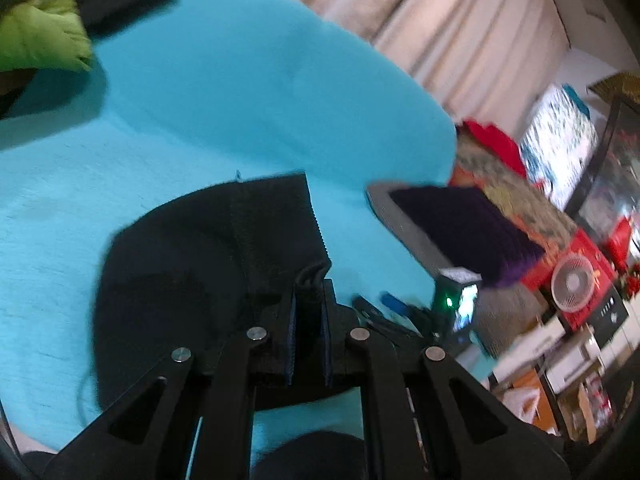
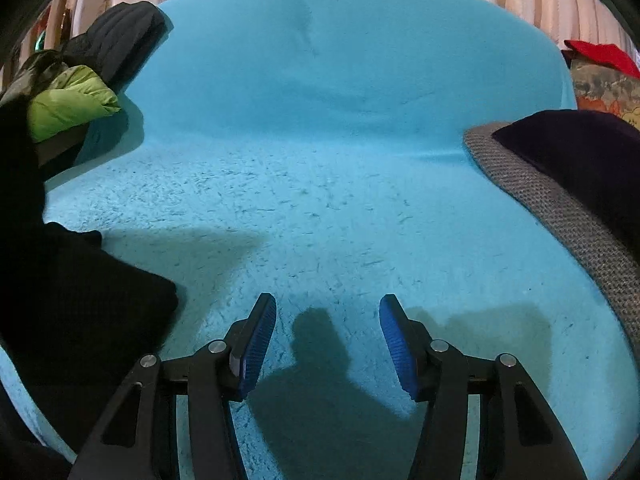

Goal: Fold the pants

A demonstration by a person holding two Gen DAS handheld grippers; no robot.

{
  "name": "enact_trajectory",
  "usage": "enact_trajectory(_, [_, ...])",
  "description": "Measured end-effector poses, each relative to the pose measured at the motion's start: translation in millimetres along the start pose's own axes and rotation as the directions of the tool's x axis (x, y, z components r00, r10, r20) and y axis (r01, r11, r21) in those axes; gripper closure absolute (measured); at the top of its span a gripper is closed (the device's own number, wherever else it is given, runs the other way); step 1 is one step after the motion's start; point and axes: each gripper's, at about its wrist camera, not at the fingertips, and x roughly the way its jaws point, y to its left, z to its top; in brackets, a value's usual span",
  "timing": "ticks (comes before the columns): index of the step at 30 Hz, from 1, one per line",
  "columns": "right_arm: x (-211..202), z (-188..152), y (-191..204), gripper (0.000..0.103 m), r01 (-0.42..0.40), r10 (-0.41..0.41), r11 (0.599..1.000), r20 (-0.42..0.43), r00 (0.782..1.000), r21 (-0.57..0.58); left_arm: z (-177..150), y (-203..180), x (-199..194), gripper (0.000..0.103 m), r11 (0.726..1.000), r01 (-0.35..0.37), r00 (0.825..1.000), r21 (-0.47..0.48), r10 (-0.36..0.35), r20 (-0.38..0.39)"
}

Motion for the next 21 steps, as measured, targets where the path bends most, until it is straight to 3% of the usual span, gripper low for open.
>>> enact_trajectory(3, [5.0,-0.1,-15.3,0.048,-0.045,0.046,0.996,-0.015,0.999,0.071,-3.1,-12.1,27.8,0.096,1.0,0.014,0.995,0.024,-0.011,-0.102])
enact_trajectory(6, [10.4,-0.8,-28.5,0.048,-0.099,0.103,0.984,-0.023,0.994,0.147,-7.5,-18.7,38.4,0.096,0.999,0.03,0.987,0.038,-0.023,-0.157])
enact_trajectory(16, [19.8,-0.5,-33.1,0.048,-0.16,0.167,0.972,-0.028,0.986,0.169,-17.5,-45.8,59.4,0.096,0.997,0.037,0.974,0.063,-0.022,-0.226])
enact_trajectory(19, [20.8,-1.9,-36.5,0.048,-0.174,0.182,0.968,-0.028,0.983,0.182,-26.4,-43.0,76.4,0.095,0.997,0.01,0.956,0.072,0.012,-0.292])
enact_trajectory(21, [21.5,-2.7,-37.8,0.048,-0.181,0.189,0.965,-0.025,0.982,0.188,-32.6,-37.8,87.9,0.09,0.999,0.017,0.935,0.05,0.002,-0.355])
